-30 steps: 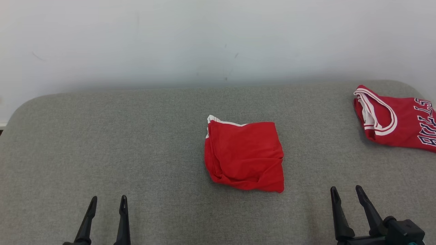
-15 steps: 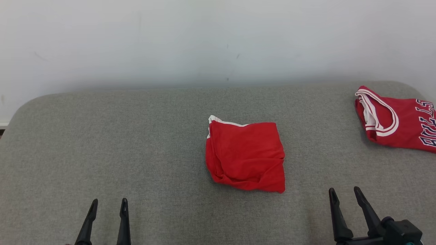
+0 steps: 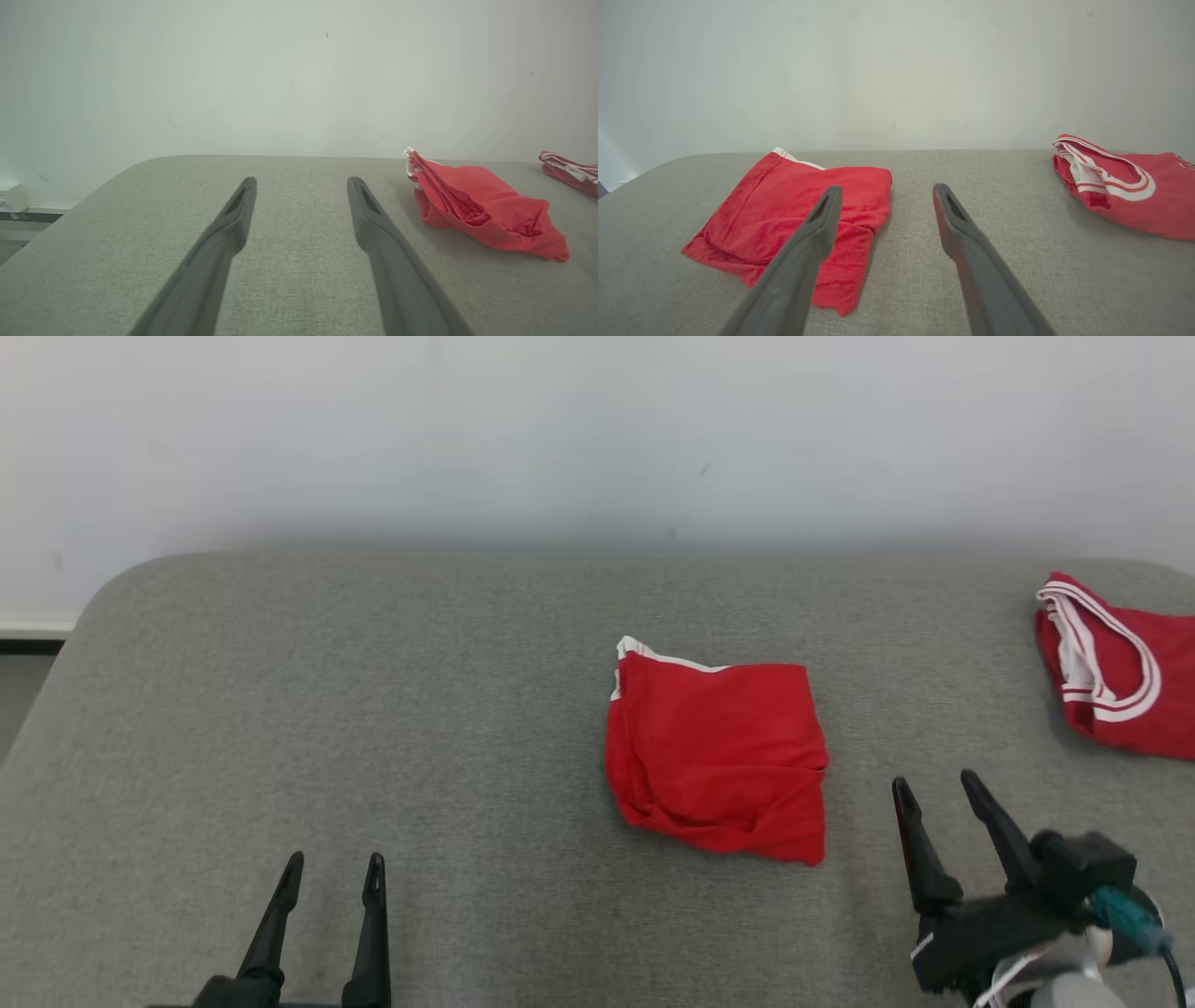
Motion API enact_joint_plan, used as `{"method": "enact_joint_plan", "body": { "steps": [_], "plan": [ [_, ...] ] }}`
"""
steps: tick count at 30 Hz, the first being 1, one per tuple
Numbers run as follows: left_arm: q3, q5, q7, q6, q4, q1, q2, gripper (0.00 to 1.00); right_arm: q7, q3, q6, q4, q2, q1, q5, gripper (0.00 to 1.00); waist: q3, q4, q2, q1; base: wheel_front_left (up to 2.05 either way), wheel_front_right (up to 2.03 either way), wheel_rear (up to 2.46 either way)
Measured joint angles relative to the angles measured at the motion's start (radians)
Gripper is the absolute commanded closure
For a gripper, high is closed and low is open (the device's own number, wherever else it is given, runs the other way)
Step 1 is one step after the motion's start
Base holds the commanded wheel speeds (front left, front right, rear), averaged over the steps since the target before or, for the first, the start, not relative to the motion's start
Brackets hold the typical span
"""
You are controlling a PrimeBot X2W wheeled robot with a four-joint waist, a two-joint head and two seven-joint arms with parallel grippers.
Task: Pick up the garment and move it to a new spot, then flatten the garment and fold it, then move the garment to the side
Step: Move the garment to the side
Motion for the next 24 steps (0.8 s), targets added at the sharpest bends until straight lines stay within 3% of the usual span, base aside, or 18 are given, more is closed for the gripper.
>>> {"method": "enact_joint_plan", "body": {
  "steps": [11,24],
  "plan": [
    [-0.068,-0.015,0.0,-0.005,0.023,-0.068,-0.001,0.0,0.137,0.022,0.0,0.295,-0.027,-0.27,0.019,0.0,0.054,0.095,0.0,0.0001,0.0,0.0,0.0],
    [-0.093,-0.042,0.0,-0.005,0.036,-0.128,-0.001,0.0,0.167,0.061,0.0,0.627,-0.023,-0.458,0.063,0.0,0.142,0.165,0.0001,0.0002,0.0,0.0,0.0]
  ]
}}
